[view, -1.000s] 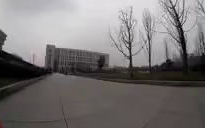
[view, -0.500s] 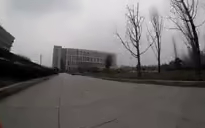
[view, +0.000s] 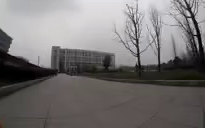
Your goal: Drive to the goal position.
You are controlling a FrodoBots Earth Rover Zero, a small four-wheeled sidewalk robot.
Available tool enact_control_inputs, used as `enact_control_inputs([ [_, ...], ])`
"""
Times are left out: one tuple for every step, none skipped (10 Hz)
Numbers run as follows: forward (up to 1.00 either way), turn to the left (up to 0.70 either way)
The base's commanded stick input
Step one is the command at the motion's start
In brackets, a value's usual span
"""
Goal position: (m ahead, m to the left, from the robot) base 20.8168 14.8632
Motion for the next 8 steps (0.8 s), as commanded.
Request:
enact_control_inputs([
  [0.70,0.00],
  [0.70,0.00],
  [0.70,0.00],
  [0.70,0.00],
  [0.70,0.00],
  [0.70,0.00],
  [0.70,0.00],
  [0.70,0.00],
])
